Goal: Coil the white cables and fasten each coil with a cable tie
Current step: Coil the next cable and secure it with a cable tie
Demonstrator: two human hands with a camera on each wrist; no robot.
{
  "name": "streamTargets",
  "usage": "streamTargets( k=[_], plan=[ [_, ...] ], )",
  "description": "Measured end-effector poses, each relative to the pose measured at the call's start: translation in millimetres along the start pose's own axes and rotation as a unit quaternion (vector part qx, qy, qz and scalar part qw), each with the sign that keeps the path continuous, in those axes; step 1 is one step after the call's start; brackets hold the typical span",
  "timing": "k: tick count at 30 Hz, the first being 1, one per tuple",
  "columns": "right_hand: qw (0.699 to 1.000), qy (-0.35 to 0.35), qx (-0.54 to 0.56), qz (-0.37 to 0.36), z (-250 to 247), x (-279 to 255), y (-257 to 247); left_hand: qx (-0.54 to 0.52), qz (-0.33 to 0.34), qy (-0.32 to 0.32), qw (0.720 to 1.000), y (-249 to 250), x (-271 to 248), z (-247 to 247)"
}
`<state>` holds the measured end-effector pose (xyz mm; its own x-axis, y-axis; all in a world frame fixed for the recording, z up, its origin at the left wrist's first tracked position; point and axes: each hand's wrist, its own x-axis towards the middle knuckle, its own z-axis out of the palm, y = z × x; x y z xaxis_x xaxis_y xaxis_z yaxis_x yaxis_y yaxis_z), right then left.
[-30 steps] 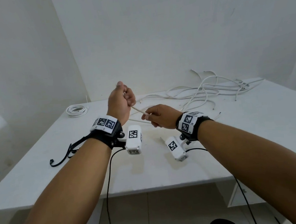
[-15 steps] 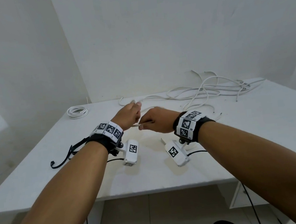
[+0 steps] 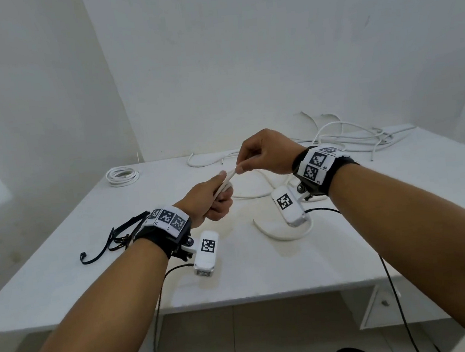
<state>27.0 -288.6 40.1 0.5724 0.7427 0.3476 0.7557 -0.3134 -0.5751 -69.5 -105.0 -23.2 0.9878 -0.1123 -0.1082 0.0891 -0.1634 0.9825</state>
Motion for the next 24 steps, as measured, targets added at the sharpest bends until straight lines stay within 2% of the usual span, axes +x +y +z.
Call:
streamTargets(
  k=[2, 7, 15, 19, 24],
  plan=[
    [1.000, 0.017, 0.018, 0.000, 1, 1, 4, -0.042, 0.025, -0.017, 0.999, 3, -2, 2],
    [0.995, 0.052, 0.080, 0.010, 8, 4, 13, -0.107, 0.080, 0.003, 0.991, 17, -11, 5],
    [0.996, 0.011, 0.064, 0.055, 32, -4, 35, -0.203, 0.159, -0.009, 0.966, 40, -18, 6],
    [0.999, -0.021, 0.019, 0.040, 49, -10, 21, -0.213, 0.154, 0.035, 0.964, 48, -15, 9],
    [0.998, -0.050, -0.022, 0.021, 58, -7, 14, -0.162, 0.172, 0.126, 0.963, 46, 1, 12]
  ],
)
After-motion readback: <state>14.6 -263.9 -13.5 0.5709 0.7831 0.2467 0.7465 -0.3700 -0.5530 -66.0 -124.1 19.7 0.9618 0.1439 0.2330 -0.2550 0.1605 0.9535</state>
